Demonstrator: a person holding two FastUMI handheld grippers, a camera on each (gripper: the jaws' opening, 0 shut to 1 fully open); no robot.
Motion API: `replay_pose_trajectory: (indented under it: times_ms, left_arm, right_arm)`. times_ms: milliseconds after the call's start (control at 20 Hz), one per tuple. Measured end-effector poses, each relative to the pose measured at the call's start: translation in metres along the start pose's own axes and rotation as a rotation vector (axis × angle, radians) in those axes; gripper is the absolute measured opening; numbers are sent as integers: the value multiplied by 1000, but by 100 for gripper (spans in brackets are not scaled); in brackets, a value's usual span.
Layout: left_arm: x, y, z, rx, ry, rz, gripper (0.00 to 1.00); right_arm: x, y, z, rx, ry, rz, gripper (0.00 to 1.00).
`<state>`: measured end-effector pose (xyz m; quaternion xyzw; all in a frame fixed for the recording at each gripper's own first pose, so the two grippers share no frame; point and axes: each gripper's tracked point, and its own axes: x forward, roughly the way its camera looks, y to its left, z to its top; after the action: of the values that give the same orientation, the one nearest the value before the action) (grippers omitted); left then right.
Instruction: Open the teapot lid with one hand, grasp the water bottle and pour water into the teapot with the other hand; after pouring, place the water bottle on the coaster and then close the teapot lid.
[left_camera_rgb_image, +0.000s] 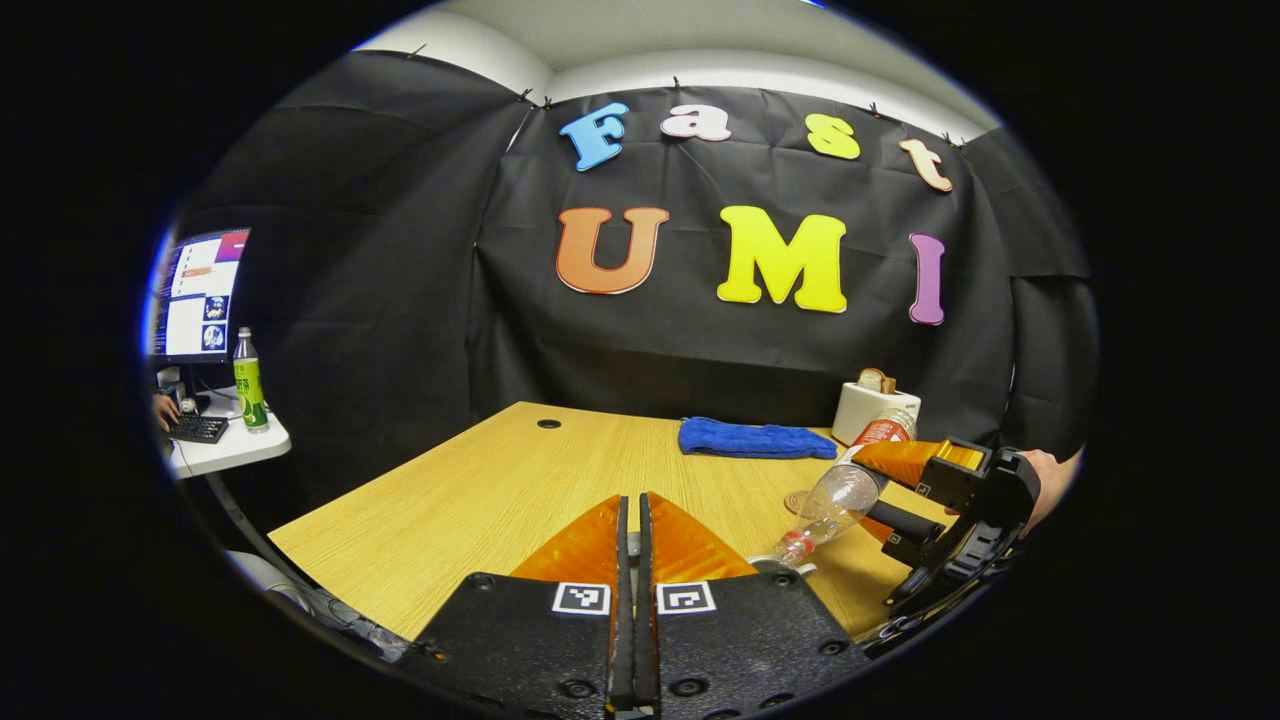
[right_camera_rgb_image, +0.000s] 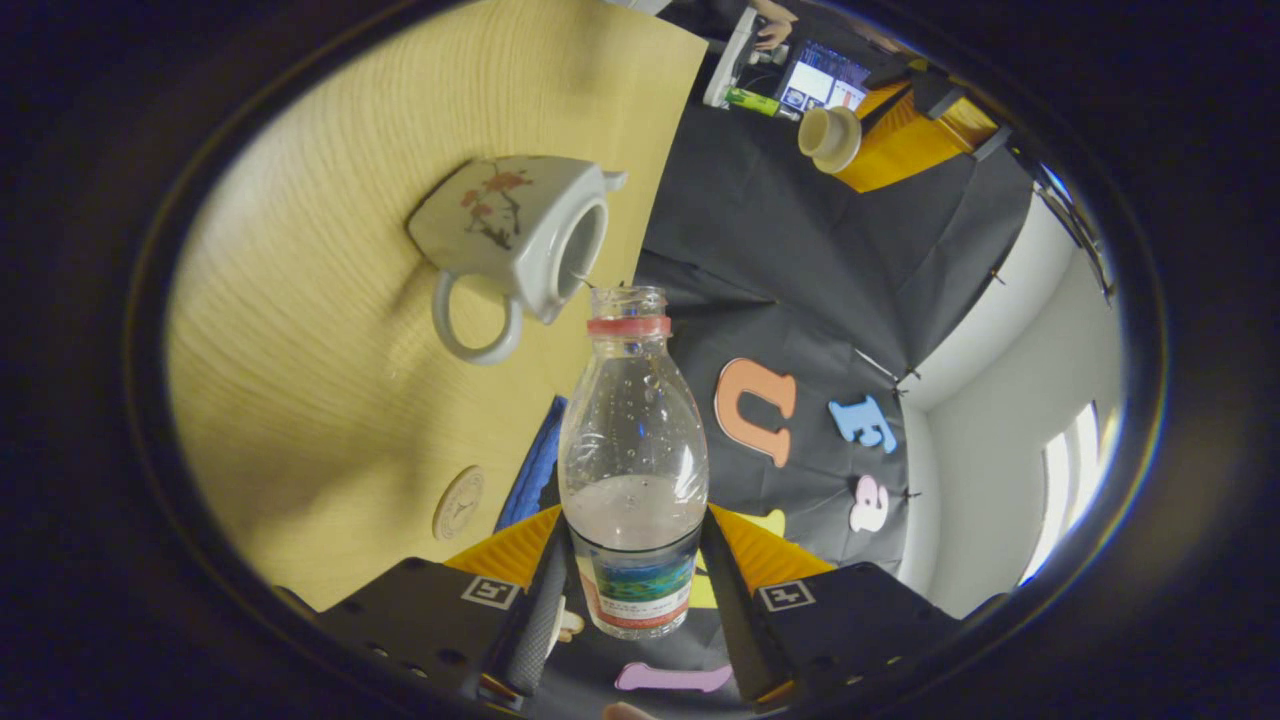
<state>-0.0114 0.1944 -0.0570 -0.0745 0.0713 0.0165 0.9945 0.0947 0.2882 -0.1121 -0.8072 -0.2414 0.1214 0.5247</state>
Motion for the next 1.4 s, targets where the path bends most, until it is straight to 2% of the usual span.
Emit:
replay_pose_trajectory:
  times_ms: [900, 1250, 1400]
  left_arm:
    - [-1, 2, 2, -12, -4, -4, 3]
    - [-2, 3, 2, -13, -4, -2, 3]
    - [-1, 3, 2, -12, -4, -1, 3]
  right_arm:
    - [-11, -4, 16, -114, -33, -49, 72]
    - [-11, -7, 16, -113, -31, -46, 72]
    - [-12, -4, 13, -48, -27, -12, 71]
